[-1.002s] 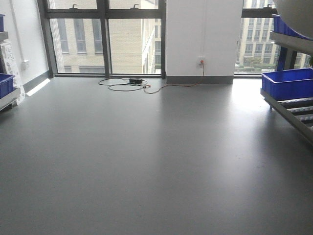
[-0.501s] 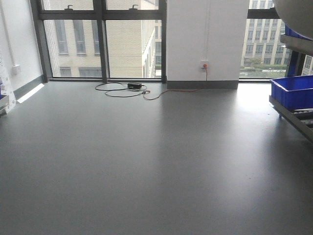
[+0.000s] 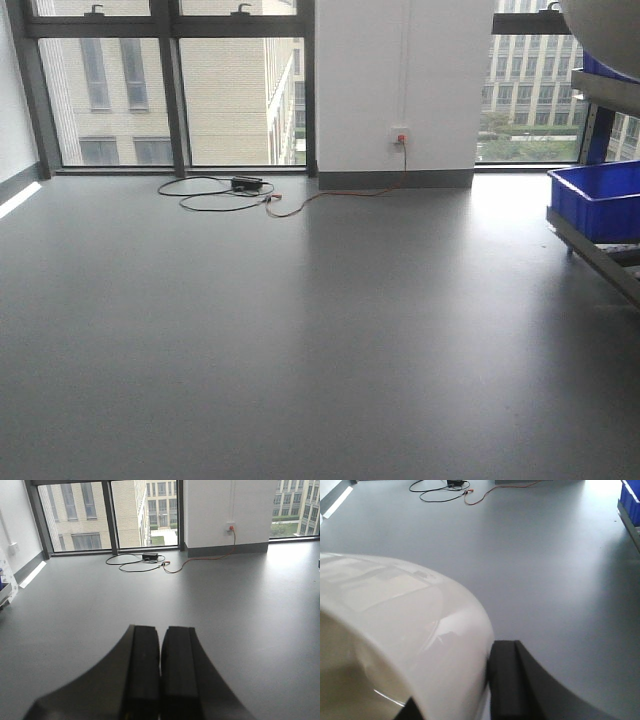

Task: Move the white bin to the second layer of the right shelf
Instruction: 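Drive toward the windows and turn toward the roller shelf rack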

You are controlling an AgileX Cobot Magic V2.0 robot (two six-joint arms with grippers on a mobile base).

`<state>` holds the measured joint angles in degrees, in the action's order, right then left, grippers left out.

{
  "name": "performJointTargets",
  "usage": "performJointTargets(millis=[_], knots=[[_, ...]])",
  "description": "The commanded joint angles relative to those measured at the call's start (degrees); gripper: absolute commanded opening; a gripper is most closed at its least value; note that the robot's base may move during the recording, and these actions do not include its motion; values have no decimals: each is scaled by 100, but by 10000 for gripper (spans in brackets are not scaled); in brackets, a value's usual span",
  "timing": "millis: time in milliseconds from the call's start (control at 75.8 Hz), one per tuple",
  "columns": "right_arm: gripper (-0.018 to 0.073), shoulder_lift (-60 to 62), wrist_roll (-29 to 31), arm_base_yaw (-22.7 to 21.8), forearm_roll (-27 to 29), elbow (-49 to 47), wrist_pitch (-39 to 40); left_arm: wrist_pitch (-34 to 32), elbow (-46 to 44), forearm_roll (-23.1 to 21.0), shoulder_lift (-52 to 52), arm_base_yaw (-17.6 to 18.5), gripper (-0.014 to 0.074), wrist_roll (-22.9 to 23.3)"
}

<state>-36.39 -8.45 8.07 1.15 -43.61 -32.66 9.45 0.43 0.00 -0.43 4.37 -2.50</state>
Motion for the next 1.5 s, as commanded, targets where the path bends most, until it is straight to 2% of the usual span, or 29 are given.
performJointTargets(millis=[0,1490], knots=[[55,4,38,-39,-19,-170,580,-501,211,0,-80,15,85,30],[55,4,38,-39,-19,-170,580,-501,211,0,-80,15,85,30]])
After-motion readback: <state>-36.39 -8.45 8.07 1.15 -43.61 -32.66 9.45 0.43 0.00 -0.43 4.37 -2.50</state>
